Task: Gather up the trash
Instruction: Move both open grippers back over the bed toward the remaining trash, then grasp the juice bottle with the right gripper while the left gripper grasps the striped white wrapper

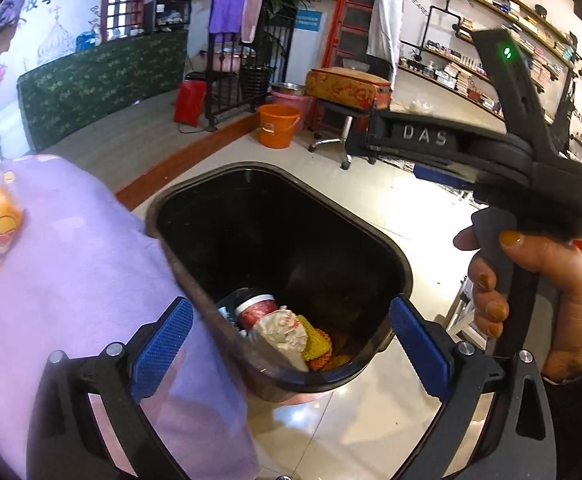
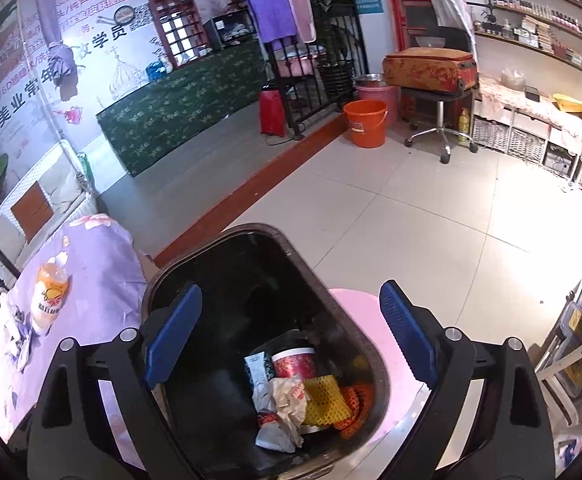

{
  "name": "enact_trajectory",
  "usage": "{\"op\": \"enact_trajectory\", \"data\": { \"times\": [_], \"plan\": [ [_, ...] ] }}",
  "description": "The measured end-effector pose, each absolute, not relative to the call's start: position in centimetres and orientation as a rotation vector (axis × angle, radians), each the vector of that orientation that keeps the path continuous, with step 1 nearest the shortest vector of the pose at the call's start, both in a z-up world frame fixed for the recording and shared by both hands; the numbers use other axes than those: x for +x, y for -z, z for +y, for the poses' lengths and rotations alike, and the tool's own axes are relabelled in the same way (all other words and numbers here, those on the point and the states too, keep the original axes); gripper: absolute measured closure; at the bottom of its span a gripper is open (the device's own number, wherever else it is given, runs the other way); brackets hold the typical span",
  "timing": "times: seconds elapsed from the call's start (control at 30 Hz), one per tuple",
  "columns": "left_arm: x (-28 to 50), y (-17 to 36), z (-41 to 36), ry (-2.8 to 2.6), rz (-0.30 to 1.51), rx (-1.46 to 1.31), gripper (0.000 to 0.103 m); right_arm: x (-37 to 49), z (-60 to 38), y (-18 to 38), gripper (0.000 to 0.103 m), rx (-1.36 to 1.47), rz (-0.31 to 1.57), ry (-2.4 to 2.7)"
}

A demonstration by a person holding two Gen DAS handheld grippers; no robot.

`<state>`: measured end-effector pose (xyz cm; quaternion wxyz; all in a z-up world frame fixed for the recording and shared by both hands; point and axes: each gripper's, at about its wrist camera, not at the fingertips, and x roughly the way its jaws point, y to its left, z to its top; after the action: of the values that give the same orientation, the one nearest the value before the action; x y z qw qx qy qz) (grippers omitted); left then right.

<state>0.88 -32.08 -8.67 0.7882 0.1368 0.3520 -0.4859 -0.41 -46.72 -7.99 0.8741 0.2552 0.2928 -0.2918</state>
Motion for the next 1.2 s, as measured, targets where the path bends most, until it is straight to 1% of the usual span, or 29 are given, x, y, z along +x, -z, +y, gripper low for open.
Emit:
{"op": "enact_trajectory", "data": {
  "times": [0.2, 0.6, 0.9, 0.97, 1.03, 1.2],
  "plan": [
    [1.5, 8.0, -29.2, 0.993, 0.735, 0.283, 0.006, 1.4, -44.7, 8.2, 0.013, 0.509, 0.647, 0.530],
    [4.4, 7.3, -21.6, 0.815, 0.770, 0.159, 0.006, 6.6, -38.3, 7.9, 0.013, 0.438, 0.707, 0.303],
    [7.6, 7.9, -14.4, 0.633, 0.808, 0.099, 0.007, 12.3, -30.9, 6.8, 0.013, 0.277, 0.783, 0.041],
    [8.8, 8.0, -12.4, 0.578, 0.815, 0.085, 0.009, 13.5, -28.7, 6.6, 0.013, 0.206, 0.804, -0.021],
    [10.0, 7.9, -10.6, 0.526, 0.818, 0.074, 0.016, 14.6, -26.9, 6.3, 0.013, 0.141, 0.817, -0.064],
    [13.7, 7.2, -6.3, 0.409, 0.830, 0.002, 0.027, 17.2, -24.0, 5.1, 0.013, 0.026, 0.840, -0.153]
  ]
}}
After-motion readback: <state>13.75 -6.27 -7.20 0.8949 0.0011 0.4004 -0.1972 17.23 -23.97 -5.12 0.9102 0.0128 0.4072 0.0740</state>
